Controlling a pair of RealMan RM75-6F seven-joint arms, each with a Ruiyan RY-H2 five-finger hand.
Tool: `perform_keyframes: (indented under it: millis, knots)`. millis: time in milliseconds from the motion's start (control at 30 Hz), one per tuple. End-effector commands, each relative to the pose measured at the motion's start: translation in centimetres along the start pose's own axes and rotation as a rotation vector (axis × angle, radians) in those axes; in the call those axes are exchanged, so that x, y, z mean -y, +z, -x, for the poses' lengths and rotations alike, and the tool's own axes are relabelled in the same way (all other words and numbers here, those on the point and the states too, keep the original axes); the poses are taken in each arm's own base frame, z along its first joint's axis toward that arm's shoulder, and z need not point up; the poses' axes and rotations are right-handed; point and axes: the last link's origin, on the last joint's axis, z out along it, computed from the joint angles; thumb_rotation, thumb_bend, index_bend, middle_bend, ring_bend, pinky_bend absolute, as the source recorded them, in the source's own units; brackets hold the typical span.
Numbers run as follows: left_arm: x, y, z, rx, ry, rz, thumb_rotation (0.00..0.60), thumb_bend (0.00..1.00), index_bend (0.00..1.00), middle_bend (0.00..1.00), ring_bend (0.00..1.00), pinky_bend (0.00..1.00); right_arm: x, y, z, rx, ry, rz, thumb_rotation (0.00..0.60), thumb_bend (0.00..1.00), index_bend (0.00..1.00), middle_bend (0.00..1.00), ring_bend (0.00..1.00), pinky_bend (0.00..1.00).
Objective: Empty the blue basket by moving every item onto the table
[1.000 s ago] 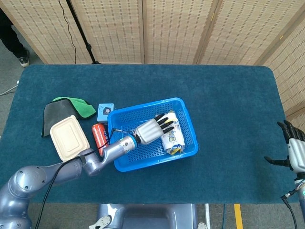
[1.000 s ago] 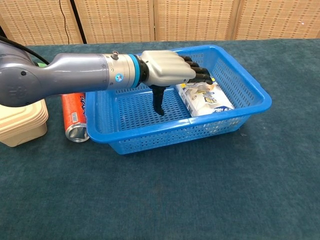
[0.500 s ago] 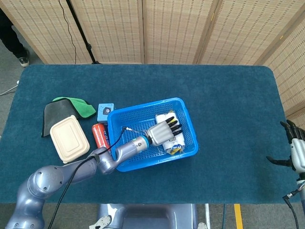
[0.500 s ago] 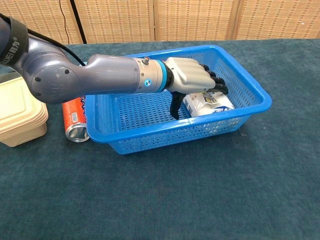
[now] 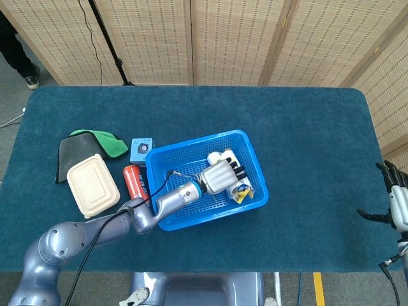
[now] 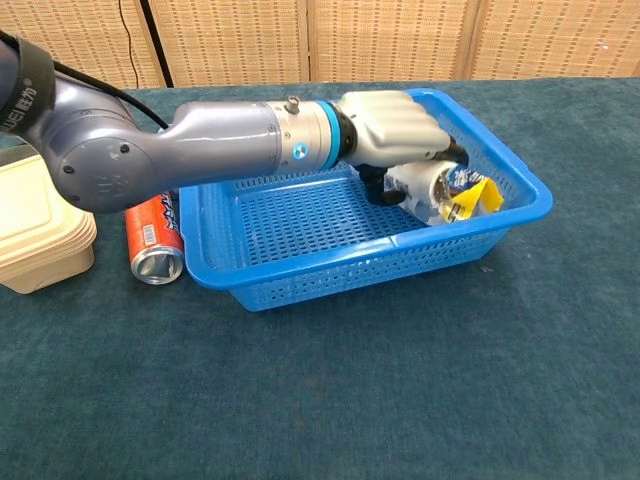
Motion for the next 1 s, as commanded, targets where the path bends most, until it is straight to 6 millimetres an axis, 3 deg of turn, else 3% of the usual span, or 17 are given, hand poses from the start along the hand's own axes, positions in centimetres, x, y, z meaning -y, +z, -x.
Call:
perform_keyframes:
  millis: [33, 233, 400, 567, 700, 833, 900, 967, 1000]
  knots:
    - [2.1, -2.5, -2.8, -0.142, -0.052, -0.008, 0.600, 0.74, 0.58, 0.58, 0.55, 0.61, 0.1, -0.1, 0.1, 0.004, -0.001, -0.005, 0.600, 0.00, 0.00, 0.00, 0.00, 0.00]
    - [7.9, -8.5, -5.9, -0.270, -0.080, -0.123, 0.600, 0.73, 0.58, 0.58, 0.54, 0.61, 0.5, -0.2, 0.3, 0.012, -0.008, -0.023, 0.600, 0.00, 0.00, 0.00, 0.00, 0.00]
    - [12.8, -14.4, -5.1, -0.285, -0.137, -0.278, 0.600, 0.73, 0.58, 0.58, 0.54, 0.61, 0.8, -0.4, 0.4, 0.015, -0.009, -0.036, 0.600, 0.00, 0.00, 0.00, 0.00, 0.00]
    - [17.9, -21.8, -0.8, -0.239, -0.229, -0.492, 0.600, 0.73, 0.57, 0.58, 0.54, 0.61, 1.2, -0.7, 0.5, 0.017, -0.014, -0.053, 0.600, 0.00, 0.00, 0.00, 0.00, 0.00]
    - [20.6, -26.0, 3.1, -0.170, -0.309, -0.632, 0.600, 0.70, 0.52, 0.52, 0.48, 0.60, 1.5, -0.8, 0.8, 0.027, -0.027, -0.068, 0.600, 0.00, 0.00, 0.00, 0.00, 0.00]
    - [22.1, -28.6, 6.9, -0.036, -0.392, -0.745, 0.600, 0.68, 0.45, 0.46, 0.38, 0.55, 2.0, -0.8, 1.3, 0.037, -0.040, -0.082, 0.600, 0.00, 0.00, 0.00, 0.00, 0.00]
    - [22.5, -29.8, 9.8, 0.075, -0.448, -0.827, 0.600, 0.67, 0.41, 0.40, 0.33, 0.50, 2.3, -0.8, 1.7, 0.053, -0.050, -0.092, 0.600, 0.00, 0.00, 0.00, 0.00, 0.00]
    - [22.7, -29.7, 10.9, 0.140, -0.487, -0.862, 0.600, 0.64, 0.33, 0.27, 0.20, 0.39, 2.4, -0.7, 1.9, 0.059, -0.055, -0.091, 0.600, 0.00, 0.00, 0.00, 0.00, 0.00]
    - [22.7, -29.6, 11.4, 0.180, -0.513, -0.872, 0.600, 0.59, 0.22, 0.15, 0.11, 0.28, 2.4, -0.7, 2.0, 0.062, -0.059, -0.090, 0.600, 0.00, 0.00, 0.00, 0.00, 0.00]
